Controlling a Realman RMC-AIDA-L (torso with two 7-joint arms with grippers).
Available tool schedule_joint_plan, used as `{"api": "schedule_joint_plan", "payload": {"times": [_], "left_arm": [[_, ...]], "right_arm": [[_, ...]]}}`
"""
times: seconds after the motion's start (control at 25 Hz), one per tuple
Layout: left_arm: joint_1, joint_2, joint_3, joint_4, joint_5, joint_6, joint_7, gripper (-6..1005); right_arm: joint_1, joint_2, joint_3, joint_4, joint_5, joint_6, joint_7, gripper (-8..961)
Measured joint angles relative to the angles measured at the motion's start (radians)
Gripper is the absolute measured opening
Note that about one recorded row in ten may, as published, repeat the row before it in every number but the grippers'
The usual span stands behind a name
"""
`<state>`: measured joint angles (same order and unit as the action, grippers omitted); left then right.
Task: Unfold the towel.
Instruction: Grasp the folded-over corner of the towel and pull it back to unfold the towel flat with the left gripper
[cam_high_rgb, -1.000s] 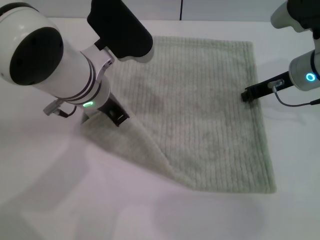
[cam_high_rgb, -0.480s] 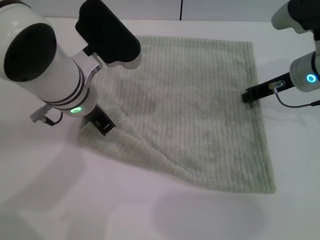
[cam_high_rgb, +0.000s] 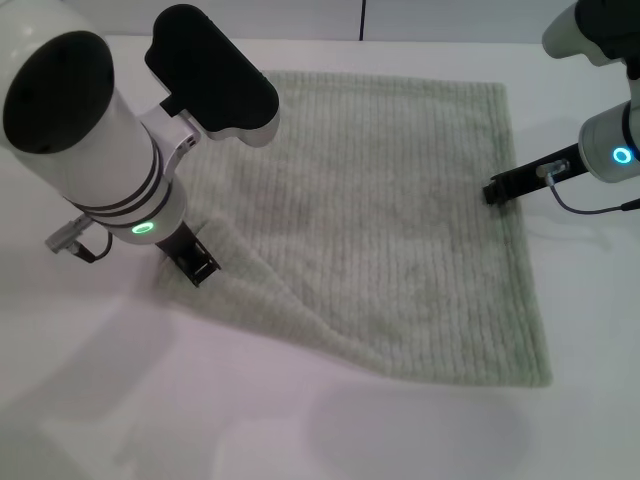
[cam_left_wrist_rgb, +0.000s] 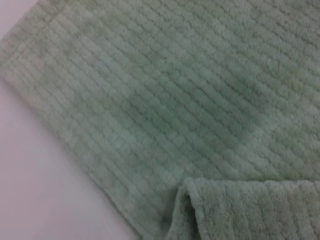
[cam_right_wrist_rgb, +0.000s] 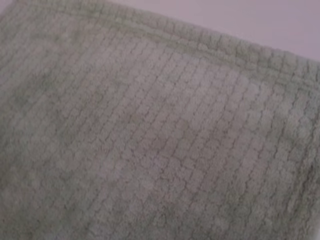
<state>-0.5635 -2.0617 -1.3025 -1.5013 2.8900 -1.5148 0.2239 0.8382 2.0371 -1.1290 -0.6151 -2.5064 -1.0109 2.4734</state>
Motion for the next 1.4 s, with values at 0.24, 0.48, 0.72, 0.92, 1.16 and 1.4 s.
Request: {"api": "schedule_joint_plan", "payload": {"times": [0.24, 0.48, 0.72, 0.92, 1.16, 1.4], "left_arm": [[-0.001, 0.000, 0.001, -0.006, 0.000, -0.033, -0.011, 8], [-0.006, 0.001, 0.003, -0.015, 0.000, -0.088, -0.031, 9], [-0.006, 0.002, 0.003, -0.029, 0.001, -0.102, -0.046, 9], [-0.007, 0.003, 0.003, -0.026, 0.001, -0.139, -0.051, 8], [-0.008, 0.006, 0.003, -0.022, 0.002, -0.163, -0.060, 8], [-0.009, 0.007, 0.023, -0.020, 0.002, -0.191, -0.074, 9]], "right_arm": [[0.002, 0.000, 0.000, 0.002, 0.000, 0.000, 0.000, 5], [0.002, 0.000, 0.000, 0.002, 0.000, 0.002, 0.000, 6], [0.002, 0.000, 0.000, 0.000, 0.000, 0.001, 0.000, 6], [0.002, 0.000, 0.000, -0.002, 0.000, -0.001, 0.000, 7], [0.001, 0.000, 0.000, 0.001, 0.000, 0.000, -0.001, 7], [0.002, 0.000, 0.000, 0.000, 0.000, 0.001, -0.001, 8]]}}
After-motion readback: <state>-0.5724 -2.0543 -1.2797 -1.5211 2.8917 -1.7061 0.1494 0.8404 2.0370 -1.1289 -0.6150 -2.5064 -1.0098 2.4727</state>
